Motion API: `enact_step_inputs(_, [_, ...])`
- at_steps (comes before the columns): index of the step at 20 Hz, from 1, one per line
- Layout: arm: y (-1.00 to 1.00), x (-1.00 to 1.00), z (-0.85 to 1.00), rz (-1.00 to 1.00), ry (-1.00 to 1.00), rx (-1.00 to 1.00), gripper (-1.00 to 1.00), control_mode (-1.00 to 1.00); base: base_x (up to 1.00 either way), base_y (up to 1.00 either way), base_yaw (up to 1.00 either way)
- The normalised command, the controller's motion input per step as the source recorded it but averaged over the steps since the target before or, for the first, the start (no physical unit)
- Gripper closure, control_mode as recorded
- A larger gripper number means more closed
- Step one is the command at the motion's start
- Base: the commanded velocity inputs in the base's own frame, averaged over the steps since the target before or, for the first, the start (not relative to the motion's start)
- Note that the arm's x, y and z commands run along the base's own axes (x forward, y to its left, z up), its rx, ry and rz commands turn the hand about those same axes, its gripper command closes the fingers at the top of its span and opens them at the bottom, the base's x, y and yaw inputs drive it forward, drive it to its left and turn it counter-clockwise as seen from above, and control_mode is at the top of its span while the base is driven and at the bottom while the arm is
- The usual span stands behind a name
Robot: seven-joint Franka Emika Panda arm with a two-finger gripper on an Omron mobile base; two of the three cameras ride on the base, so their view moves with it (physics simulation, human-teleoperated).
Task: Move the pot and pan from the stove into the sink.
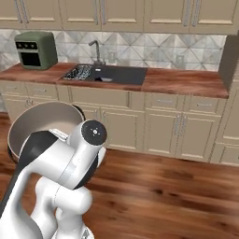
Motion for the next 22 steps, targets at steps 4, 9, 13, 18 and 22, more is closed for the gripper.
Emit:
enact_step_inputs(4, [0.0,0.0,0.0,0.0,0.0,0.0,1.0,1.0,1.0,0.35,0.0])
enact_step_inputs(9, [0.0,0.0,0.0,0.0,0.0,0.0,1.0,1.0,1.0,0.32,-0.01])
enact_step_inputs(13, [0.0,0.0,0.0,0.0,0.0,0.0,1.0,1.0,1.0,0.28,-0.01])
enact_step_inputs(18, [0.0,0.0,0.0,0.0,0.0,0.0,1.0,1.0,1.0,0.24,-0.01])
enact_step_inputs(22, [0.0,0.0,0.0,0.0,0.0,0.0,1.0,1.0,1.0,0.22,-0.01])
